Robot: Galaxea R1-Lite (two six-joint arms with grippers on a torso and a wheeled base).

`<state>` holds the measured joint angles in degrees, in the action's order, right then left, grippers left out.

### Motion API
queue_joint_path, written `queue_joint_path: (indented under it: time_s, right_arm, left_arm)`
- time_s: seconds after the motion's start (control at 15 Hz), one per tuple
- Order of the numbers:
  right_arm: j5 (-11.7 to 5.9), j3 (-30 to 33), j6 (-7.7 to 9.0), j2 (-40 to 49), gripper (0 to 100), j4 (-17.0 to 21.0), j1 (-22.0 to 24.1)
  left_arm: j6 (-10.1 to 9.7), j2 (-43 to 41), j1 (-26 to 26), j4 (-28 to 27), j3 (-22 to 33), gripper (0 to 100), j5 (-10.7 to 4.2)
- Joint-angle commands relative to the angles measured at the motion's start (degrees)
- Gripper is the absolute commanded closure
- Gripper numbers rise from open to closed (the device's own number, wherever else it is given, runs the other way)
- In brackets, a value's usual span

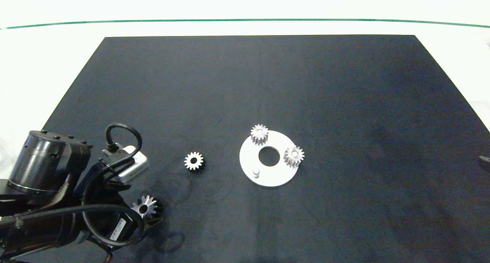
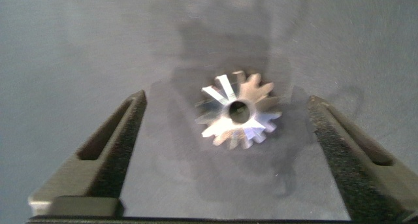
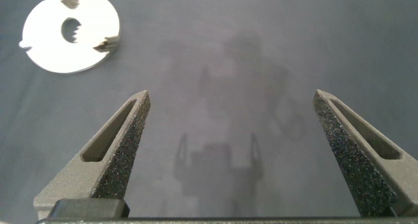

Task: Remove an incorrectly installed larger gear and replace it with the correct smaller gear

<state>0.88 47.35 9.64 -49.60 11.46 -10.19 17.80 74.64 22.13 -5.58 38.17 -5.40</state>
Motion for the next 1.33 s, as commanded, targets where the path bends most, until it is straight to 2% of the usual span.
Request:
queue_joint_path:
  time_s: [0.07,0.13,0.2,0.27,0.4,0.6,0.67,0.87,1.0,1.13,1.27,1.33]
  right_arm:
    - [0.18,3.36,1.26,-5.42,0,0.14,-9.76]
    - [0.88,4.6,1.17,-7.53,0,-0.03,-12.57]
    - [3.17,6.18,1.08,-9.63,0,-0.03,-15.38]
    - [4.66,8.11,1.08,-12.54,0,0.05,-17.14]
    - [5.36,11.54,0.99,-19.13,0,0.05,-22.59]
    - [6.42,14.26,0.99,-27.65,0,-0.56,-26.28]
    - [6.33,16.2,1.08,-31.34,0,-0.56,-28.04]
    - [5.36,19.89,1.26,-35.65,0,-0.56,-30.77]
    - [2.64,20.85,1.26,-35.74,0,-0.47,-32.08]
    - [-0.35,20.68,1.08,-34.68,0,-0.3,-32.7]
    - [-0.61,20.15,0.82,-32.49,0,0.05,-32.7]
    - [-0.7,19.89,0.11,-32.05,0,-0.03,-32.61]
  left_arm:
    - [-1.71,-7.41,-5.34,-0.92,0.42,0,0.57]
    - [-2.94,-9.52,-6.39,-0.92,0.42,0,0.74]
    - [-4.09,-12.06,-7.36,-0.92,0.42,0,0.74]
    - [-4.79,-14.53,-8.06,-1.01,0.42,0,0.74]
    - [-5.05,-19.71,-11.93,-3.21,0.42,0,0.74]
    - [-5.23,-25.69,-17.29,-5.05,0.42,0,1.01]
    - [-5.85,-28.24,-18.79,-5.05,0.42,0,1.62]
    - [-6.28,-32.37,-19.49,-6.02,0.42,0,1.8]
    - [-6.02,-33.95,-18.87,-9.53,0.42,0,2.24]
    - [-6.11,-33.07,-17.38,-9.89,-0.2,0,6.54]
    - [-5.85,-29.91,-15.71,-9.8,-0.73,0,9.0]
    - [-5.85,-28.68,-14.39,-9.45,-0.55,0,9.53]
